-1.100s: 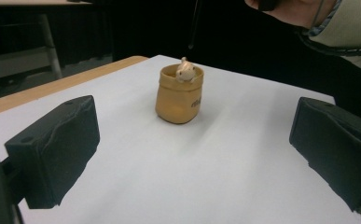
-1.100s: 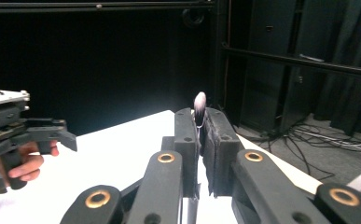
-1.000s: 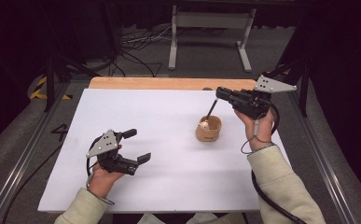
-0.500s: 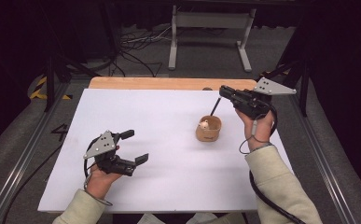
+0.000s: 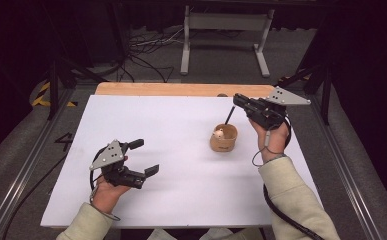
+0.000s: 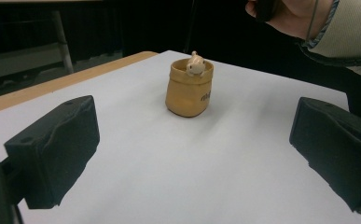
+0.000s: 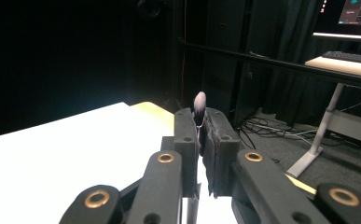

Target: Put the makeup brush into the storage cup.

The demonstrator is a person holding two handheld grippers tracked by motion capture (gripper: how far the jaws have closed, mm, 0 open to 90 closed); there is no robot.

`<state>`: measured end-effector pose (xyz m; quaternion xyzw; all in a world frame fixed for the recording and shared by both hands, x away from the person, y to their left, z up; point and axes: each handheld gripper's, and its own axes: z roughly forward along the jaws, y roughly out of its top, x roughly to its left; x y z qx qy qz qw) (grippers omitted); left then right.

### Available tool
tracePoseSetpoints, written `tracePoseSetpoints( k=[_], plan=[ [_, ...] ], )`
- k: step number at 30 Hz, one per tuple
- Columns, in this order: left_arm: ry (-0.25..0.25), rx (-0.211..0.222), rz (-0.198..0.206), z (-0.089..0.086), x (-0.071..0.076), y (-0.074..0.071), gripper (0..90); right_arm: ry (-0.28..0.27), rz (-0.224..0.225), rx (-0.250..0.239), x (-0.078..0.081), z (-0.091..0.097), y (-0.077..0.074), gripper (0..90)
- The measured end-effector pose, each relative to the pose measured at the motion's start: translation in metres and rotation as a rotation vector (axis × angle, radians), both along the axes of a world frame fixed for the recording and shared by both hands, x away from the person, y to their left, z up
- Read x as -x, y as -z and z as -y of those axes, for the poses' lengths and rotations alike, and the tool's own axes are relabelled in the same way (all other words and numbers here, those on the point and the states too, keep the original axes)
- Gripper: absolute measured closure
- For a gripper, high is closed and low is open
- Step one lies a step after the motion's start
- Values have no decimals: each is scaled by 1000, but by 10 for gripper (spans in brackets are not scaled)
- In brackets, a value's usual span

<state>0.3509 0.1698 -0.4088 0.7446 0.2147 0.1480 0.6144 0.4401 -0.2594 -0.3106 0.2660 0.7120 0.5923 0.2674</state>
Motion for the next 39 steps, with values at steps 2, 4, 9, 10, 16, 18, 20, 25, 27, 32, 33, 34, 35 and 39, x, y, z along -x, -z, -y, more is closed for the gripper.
tracePoseSetpoints(
  k=[2, 4, 9, 10, 16, 18, 20, 25, 27, 32, 33, 34, 35, 39],
  plan=[
    [1, -2, -2, 0, 0, 0, 21, 0, -2, -1, -1, 0, 3, 844],
    [0, 0, -2, 1, 1, -1, 20, 3, -9, -2, -2, 0, 6, 843],
    [0, 3, -3, 0, 1, 0, 20, 3, -19, 1, -4, -1, 13, 843],
    [1, 3, -3, 0, 1, 0, 19, 3, -24, -1, -4, -1, 14, 843],
    [10, 12, -5, 0, 1, -1, 16, 2, -40, 3, -6, -2, 21, 843],
    [9, 8, -7, 0, 1, -1, 15, 0, -39, -1, -7, -3, 23, 843],
    [9, 9, -8, 0, 1, -1, 16, 0, -38, 1, -7, -3, 23, 843],
    [15, 8, -6, 1, 1, -1, 14, 4, -49, 4, -7, -4, 27, 843],
    [12, 11, -9, 0, 1, -1, 14, 2, -51, 5, -8, -4, 28, 843],
    [12, 15, -9, 0, 1, -1, 14, -5, -60, 2, -7, -4, 29, 795],
    [12, 16, -9, 0, 1, -1, 13, 0, -58, -5, -7, -3, 29, 706],
    [12, 16, -8, 0, 1, -1, 13, 6, -55, -17, -7, -3, 29, 660],
    [11, 17, -7, 0, 1, -1, 13, 6, -53, -30, -6, -2, 28, 621],
    [11, 11, -4, -1, 1, -2, 13, 21, -43, -61, -2, 1, 24, 408]
  ],
)
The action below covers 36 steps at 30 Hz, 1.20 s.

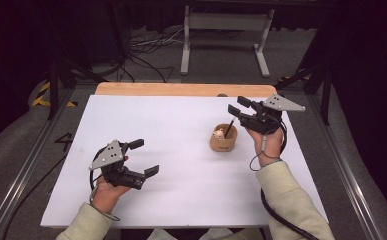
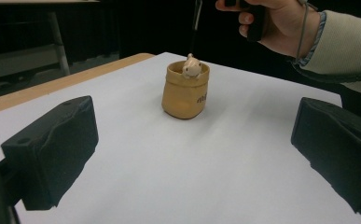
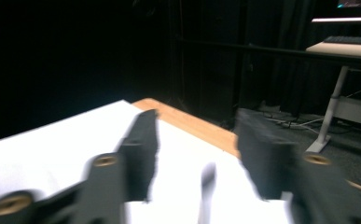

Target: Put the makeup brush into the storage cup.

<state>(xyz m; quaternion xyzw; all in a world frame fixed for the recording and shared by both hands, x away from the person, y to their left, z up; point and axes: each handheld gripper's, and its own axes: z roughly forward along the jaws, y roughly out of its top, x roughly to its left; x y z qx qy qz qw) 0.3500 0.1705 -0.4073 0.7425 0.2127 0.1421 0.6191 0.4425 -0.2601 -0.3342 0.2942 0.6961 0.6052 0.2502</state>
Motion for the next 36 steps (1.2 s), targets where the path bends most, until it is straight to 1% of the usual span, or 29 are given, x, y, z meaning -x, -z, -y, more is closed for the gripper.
tracePoseSetpoints(
  k=[2, 5, 6, 11, 17, 19, 20, 22, 24, 26, 29, 35, 36],
  plan=[
    [-2, 3, -1, 0, 1, 0, 12, 8, 13, -10, 2, 3, -3, 352],
    [-3, 5, 2, 0, 2, 0, 11, 10, 17, -20, 6, 8, -6, 306],
    [-2, -3, 5, -1, 2, -1, 11, 13, 25, -17, 8, 9, -8, 293],
    [-7, -4, 10, -5, 5, -1, 10, 15, 44, -1, 20, 18, -14, 251],
    [-13, -1, 13, -11, 9, -1, 9, -5, 50, 12, 36, 29, -19, 180],
    [-12, 2, 13, -13, 11, 0, 8, -24, 44, 26, 44, 32, -20, 132],
    [-12, 2, 13, -13, 11, 0, 8, -24, 44, 26, 44, 32, -20, 132],
    [-12, 1, 11, -14, 12, 0, 7, -36, 46, 63, 52, 35, -21, 108],
    [-18, 6, 10, -16, 13, 1, 7, -47, 47, 83, 59, 38, -21, 87],
    [-20, 8, 10, -17, 14, 1, 7, -53, 56, 83, 65, 42, -21, 77],
    [-18, 5, 12, -20, 17, 0, 7, -65, 57, 70, 76, 48, -19, 71],
    [-19, 12, 6, -25, 22, 1, 6, -66, 48, 39, 91, 60, -8, 56],
    [-23, 12, 7, -25, 23, 1, 6, -67, 46, 42, 92, 62, -6, 55]
  ],
)
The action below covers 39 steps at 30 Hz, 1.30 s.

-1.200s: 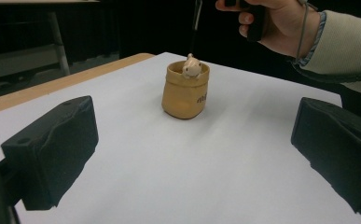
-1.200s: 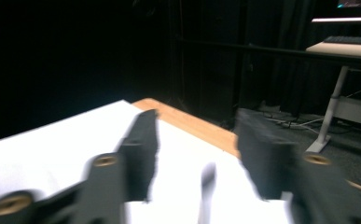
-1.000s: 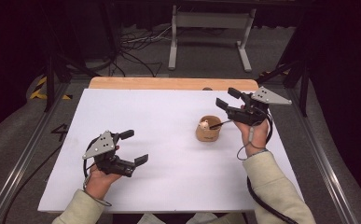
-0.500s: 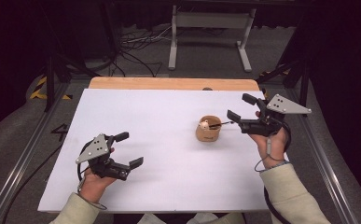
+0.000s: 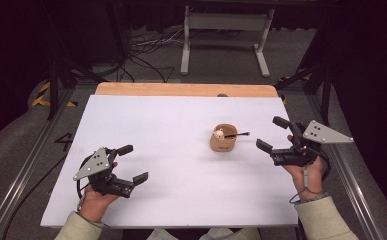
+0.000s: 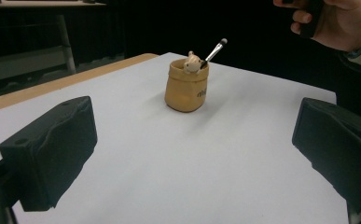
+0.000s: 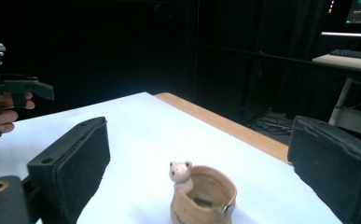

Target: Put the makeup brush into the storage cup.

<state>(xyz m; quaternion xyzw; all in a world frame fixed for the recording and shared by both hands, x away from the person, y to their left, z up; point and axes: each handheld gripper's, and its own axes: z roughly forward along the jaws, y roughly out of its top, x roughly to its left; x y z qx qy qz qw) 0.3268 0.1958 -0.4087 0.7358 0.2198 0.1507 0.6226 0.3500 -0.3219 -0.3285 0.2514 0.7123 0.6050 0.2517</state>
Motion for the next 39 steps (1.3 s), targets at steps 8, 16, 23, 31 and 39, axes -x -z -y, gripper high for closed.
tracePoseSetpoints(
  k=[8, 16, 23, 31, 39],
  plan=[
    [-5, 4, -1, -5, 4, 0, 5, -6, -23, -11, 12, 8, 22, 54],
    [-17, 11, -4, -13, 7, 2, 5, -11, -46, -14, 19, 15, 43, 54],
    [-20, 9, -7, -15, 9, 5, 5, 11, -44, -7, 24, 19, 57, 60],
    [-19, 17, -15, -20, 10, 10, 6, 1, -53, -11, 28, 17, 77, 56],
    [-13, 65, -3, -29, 9, 16, 10, -8, -69, -11, 29, 14, 88, 54]
  ],
)
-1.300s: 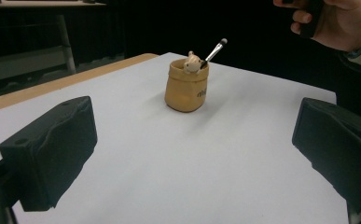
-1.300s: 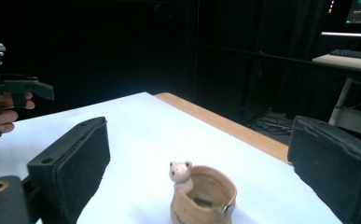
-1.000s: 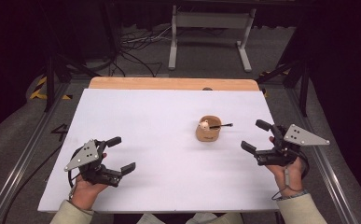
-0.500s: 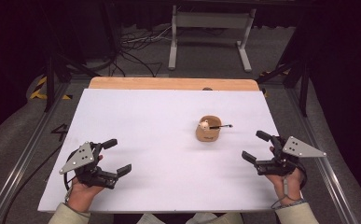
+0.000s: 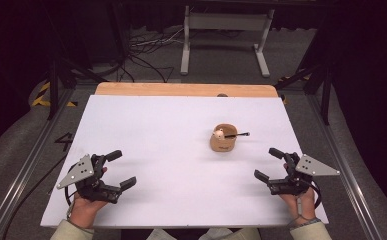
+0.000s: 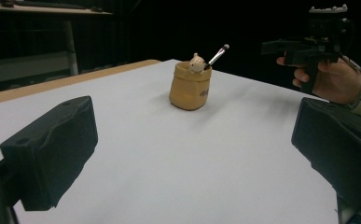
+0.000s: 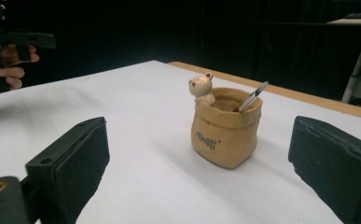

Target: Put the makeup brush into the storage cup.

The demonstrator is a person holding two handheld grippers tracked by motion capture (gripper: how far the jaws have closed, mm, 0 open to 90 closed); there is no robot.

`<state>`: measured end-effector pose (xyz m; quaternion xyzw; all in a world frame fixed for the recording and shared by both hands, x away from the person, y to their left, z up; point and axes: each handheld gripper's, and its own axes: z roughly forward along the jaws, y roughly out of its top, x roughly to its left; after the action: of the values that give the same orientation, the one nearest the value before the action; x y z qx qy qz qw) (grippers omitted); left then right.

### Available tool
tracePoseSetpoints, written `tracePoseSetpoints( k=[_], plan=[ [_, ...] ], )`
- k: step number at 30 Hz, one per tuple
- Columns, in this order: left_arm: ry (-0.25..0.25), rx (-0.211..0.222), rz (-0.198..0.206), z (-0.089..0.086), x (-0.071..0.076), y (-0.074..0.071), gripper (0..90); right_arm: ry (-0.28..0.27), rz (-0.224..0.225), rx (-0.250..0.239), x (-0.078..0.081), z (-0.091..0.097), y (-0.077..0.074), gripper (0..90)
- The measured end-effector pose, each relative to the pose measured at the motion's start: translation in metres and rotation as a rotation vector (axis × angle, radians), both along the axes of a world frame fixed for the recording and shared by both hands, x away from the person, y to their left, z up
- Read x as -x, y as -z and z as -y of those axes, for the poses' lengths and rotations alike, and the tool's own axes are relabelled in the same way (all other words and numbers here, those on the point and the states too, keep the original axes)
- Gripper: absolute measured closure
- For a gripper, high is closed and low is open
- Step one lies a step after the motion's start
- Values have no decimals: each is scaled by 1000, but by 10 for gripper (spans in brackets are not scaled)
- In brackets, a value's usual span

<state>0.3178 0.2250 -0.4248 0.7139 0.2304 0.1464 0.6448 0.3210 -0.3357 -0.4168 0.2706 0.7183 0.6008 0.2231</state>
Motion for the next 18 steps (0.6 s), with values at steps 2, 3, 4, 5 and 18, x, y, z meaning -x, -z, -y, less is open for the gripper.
tracePoseSetpoints(
  k=[2, 3, 4, 5, 18],
  plan=[
    [-3, -4, 13, -1, 1, 3, 10, -1, -2, 5, 0, 0, 2, 55],
    [-8, -15, 14, -1, 1, 4, 11, -5, -6, 3, 0, -1, 4, 55],
    [-5, -18, 11, -2, 1, 6, 11, -7, -12, 4, -1, -1, 6, 55],
    [-7, -24, 8, -3, 1, 7, 11, -2, -16, 11, -1, -1, 7, 54],
    [-24, -13, -32, -6, -1, 18, 15, 1, -37, 24, -4, -3, 16, 43]
  ],
)
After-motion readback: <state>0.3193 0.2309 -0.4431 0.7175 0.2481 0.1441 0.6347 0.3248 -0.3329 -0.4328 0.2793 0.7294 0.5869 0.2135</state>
